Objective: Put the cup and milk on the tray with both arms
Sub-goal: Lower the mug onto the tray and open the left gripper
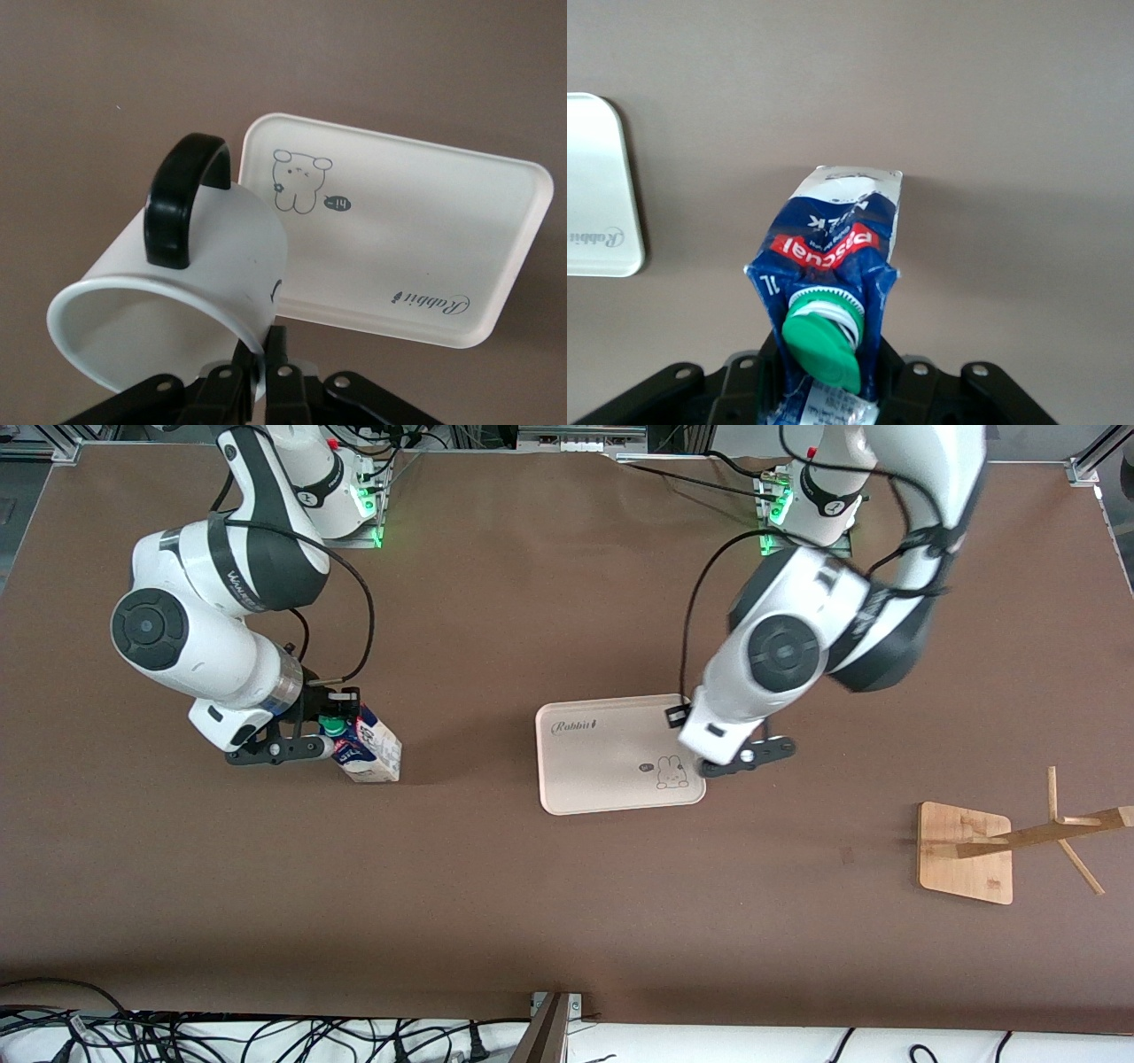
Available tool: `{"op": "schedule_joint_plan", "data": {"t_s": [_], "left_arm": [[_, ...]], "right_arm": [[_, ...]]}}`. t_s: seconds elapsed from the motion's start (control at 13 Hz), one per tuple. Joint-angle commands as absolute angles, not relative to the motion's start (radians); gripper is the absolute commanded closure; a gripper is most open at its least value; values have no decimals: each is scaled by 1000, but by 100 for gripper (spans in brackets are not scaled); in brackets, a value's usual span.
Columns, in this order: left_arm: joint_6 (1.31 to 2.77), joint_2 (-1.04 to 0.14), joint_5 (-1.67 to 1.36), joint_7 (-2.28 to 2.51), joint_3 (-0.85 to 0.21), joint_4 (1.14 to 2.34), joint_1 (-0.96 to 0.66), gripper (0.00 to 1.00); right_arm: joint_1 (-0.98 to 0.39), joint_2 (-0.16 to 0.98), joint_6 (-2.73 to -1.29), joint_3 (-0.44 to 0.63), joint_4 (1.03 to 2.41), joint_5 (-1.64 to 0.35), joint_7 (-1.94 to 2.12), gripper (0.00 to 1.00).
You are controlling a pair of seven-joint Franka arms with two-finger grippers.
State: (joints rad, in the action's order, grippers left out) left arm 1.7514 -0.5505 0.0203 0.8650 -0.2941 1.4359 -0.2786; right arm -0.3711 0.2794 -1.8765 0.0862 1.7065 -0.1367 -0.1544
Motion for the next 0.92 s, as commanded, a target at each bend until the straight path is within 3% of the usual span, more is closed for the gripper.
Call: {"op": "schedule_joint_plan", "data": {"t_s": [0.0, 0.31, 0.54, 0.85], "left_arm": [[1718, -656, 35, 908, -287, 1362, -316, 100], [1762, -738, -98, 916, -290, 1364, -310, 100], [1899, -759, -164, 943, -284, 1381, -314, 100], [1893, -782, -158, 942, -278, 1381, -310, 100]], "right_arm": [[-396, 307, -1861, 92, 1654, -164, -202, 64], [-411, 318, -1862, 92, 1652, -164, -227, 64], [-411, 319, -1861, 92, 1652, -164, -232, 64], [-420, 322, -1862, 92, 1652, -164, -235, 64]]}}
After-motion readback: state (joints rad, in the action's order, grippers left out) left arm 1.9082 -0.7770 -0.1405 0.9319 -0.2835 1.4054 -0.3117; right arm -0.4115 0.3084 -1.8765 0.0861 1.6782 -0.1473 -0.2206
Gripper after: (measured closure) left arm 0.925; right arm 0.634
